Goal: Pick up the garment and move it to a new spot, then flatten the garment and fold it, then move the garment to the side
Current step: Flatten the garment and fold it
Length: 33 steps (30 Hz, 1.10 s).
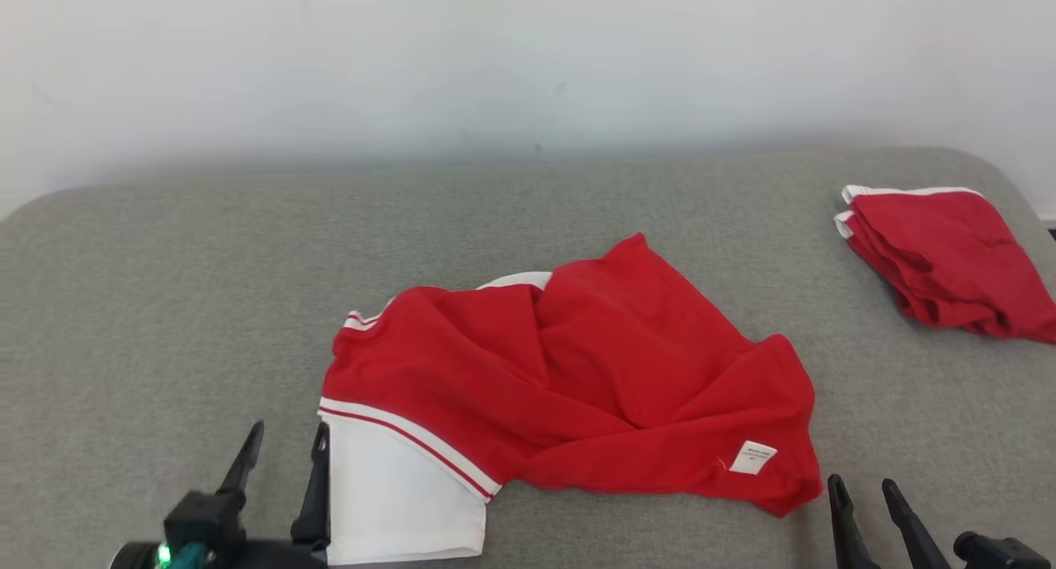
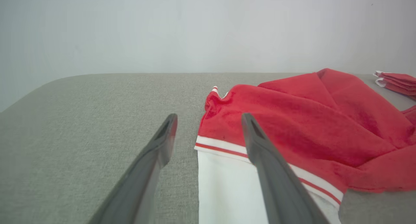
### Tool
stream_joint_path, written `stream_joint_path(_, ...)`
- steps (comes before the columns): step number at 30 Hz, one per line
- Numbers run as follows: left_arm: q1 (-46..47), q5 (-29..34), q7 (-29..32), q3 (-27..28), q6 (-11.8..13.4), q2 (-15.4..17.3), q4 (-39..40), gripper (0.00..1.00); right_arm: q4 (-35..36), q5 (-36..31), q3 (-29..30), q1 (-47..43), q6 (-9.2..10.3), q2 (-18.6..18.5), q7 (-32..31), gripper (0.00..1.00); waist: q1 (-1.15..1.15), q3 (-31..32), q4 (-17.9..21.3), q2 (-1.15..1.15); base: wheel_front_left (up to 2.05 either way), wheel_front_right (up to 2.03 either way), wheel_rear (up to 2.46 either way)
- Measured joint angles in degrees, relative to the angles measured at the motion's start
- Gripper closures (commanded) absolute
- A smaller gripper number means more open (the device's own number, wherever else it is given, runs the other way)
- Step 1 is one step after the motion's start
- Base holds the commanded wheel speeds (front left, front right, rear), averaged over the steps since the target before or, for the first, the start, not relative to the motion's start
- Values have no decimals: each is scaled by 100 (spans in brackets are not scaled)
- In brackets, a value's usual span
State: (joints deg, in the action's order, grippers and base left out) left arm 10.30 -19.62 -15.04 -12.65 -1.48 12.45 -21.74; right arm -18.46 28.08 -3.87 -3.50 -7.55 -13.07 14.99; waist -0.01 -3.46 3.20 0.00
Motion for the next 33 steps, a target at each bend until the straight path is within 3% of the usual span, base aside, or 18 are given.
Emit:
stream_joint_path(7, -775, 209, 0, 349, 44, -215, 557, 0, 32, -85, 76, -113, 0, 89, 0, 0, 0, 204, -243, -1, 0, 0, 0)
stream_joint_path(13, -1003, 212, -1, 372, -160, -380, 346, 0, -268, -98, 9, -59, 0, 85, -75, 0, 0, 230, -318, 0, 0, 0, 0)
stream_joint_path(22, -761, 8, -1, 208, -456, -546, -592, 0, -810, -29, -182, 476, 1, -24, -214, 0, 1, 131, -302, 0, 0, 0, 0)
stream_joint_path(31, -226, -190, 205, -11, -526, -608, -1711, 0, -1481, 119, -388, 916, 1, 37, -396, 0, 1, -13, -302, 0, 0, 0, 0)
stream_joint_path(33, -85, -237, 202, -37, -557, -641, -1887, 0, -1545, 154, -424, 972, 1, 45, -365, 65, 1, -46, -308, 0, 0, 0, 0)
